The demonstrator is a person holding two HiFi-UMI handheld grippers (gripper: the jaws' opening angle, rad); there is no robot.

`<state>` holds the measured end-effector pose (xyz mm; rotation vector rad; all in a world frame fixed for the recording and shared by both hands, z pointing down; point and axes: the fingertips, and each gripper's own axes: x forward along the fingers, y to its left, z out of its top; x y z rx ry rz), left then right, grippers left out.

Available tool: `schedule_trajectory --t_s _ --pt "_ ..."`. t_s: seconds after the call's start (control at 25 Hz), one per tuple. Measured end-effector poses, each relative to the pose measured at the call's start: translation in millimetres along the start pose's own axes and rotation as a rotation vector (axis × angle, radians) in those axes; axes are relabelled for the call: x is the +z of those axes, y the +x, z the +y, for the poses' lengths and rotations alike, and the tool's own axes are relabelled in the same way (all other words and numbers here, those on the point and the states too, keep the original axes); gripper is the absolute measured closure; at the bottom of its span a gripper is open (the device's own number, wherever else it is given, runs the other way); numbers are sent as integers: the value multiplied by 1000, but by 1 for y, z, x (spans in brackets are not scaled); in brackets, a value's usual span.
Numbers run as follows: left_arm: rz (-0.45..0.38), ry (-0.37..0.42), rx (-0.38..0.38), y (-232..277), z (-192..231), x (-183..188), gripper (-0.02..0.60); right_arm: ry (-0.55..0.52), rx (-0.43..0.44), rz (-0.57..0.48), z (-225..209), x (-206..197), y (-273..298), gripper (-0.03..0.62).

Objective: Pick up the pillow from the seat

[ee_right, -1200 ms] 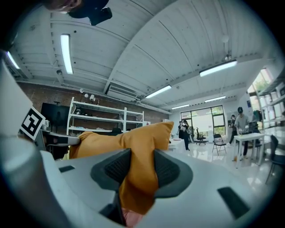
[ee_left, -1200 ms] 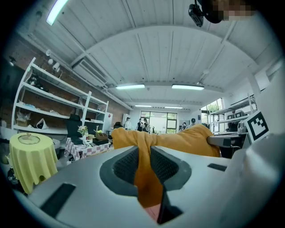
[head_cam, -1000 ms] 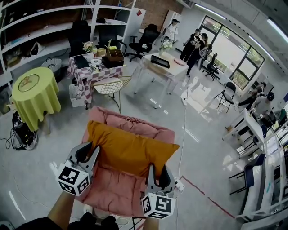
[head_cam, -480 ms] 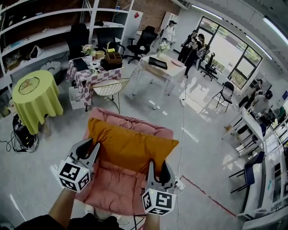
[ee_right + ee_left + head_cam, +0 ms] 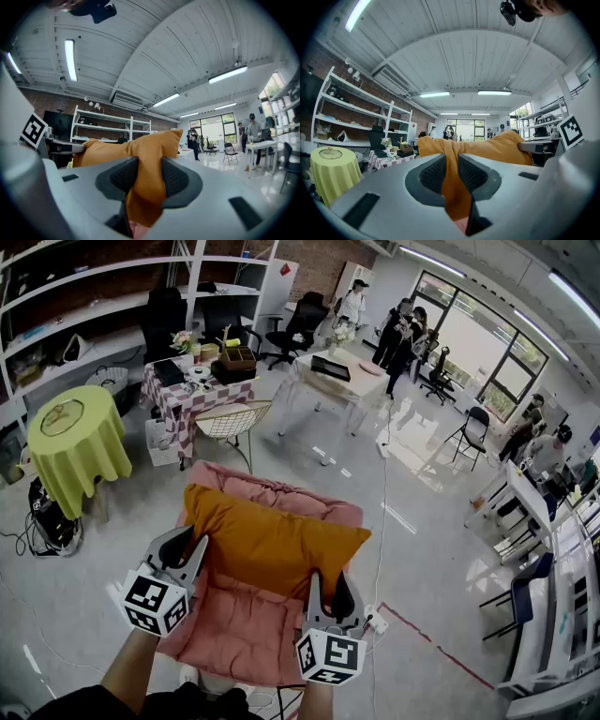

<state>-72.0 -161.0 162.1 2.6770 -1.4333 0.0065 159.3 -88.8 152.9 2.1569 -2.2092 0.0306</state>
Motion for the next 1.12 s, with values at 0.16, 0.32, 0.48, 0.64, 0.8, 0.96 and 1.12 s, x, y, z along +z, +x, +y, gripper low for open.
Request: schedule_trajectory --t_s 0.16,0.32,0.48,0.64,0.8,0.96,1.12 --pt "4 -1 -1 0 -2 -1 499 -3 0 4 -2 0 0 425" --pt "10 -3 0 -1 -2 -3 499 3 1 11 -2 -2 -1 425" --pt "13 -3 2 -2 -2 -5 499 8 3 17 -1 -4 -1 425" --pt "12 2 3 -3 -3 -3 499 8 7 13 -3 -2 -1 425" --pt "13 -1 8 -4 -2 -3 499 5 12 14 0 -1 -2 425" --pt "18 -3 8 -4 -3 -1 499 6 16 18 -1 1 -2 425" --pt "18 2 11 -4 -3 0 499 10 22 20 -1 0 -2 425"
